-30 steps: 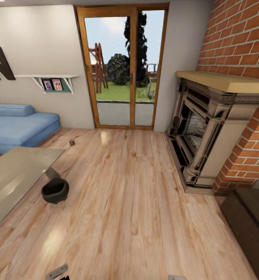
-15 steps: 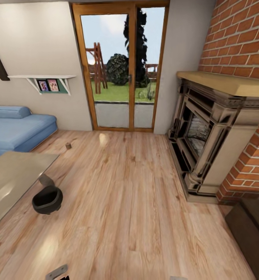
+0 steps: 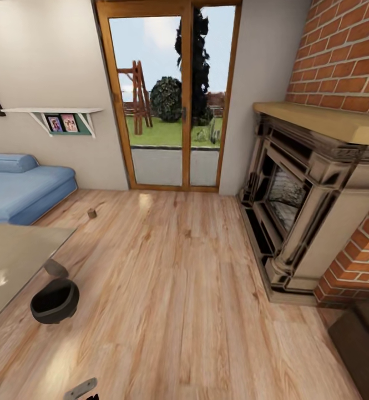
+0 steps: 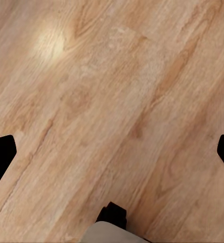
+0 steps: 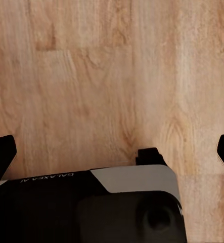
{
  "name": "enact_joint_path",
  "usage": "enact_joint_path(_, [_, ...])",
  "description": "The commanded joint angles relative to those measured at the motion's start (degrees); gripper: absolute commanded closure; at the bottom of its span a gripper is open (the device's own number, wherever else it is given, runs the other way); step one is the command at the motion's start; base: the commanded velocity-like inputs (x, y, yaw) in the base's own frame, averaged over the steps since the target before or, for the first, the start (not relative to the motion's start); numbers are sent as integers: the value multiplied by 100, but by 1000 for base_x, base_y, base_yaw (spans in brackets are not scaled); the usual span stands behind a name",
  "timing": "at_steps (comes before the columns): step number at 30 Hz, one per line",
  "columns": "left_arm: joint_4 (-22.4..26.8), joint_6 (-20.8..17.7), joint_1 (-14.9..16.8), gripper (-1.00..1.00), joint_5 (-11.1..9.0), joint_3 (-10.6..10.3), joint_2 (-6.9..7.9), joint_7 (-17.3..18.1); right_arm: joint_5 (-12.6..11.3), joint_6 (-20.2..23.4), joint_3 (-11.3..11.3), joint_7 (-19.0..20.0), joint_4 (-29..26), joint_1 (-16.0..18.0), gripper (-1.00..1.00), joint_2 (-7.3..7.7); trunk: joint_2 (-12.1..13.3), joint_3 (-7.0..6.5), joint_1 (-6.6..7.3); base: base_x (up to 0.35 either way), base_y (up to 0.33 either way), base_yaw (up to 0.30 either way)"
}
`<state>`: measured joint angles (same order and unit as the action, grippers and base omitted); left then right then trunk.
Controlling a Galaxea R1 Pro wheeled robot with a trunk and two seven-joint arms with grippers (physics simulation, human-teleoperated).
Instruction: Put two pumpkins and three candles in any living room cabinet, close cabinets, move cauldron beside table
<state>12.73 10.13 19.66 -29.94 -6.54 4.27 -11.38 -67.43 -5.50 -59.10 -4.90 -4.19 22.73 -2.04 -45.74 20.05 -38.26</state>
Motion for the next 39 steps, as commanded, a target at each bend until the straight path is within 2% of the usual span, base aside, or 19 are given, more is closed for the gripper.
enact_joint_path(1, [2,16,3,-100,-38,-49,3,-31,-48,-18,-49,-28,-5,3,-100,-1,-4,6,-4,335,-49,0])
enact_joint_path(26, [2,16,3,-100,-57,-51,-3,13,-42,-57,-49,-107,-11,3,-100,-41,-4,6,-4,335,19,4])
enact_joint_path(39, [1,16,3,-100,-63,-49,-4,13,-42,-57,-49,-107,-11,3,-100,-43,-4,-19,-4,330,27,230])
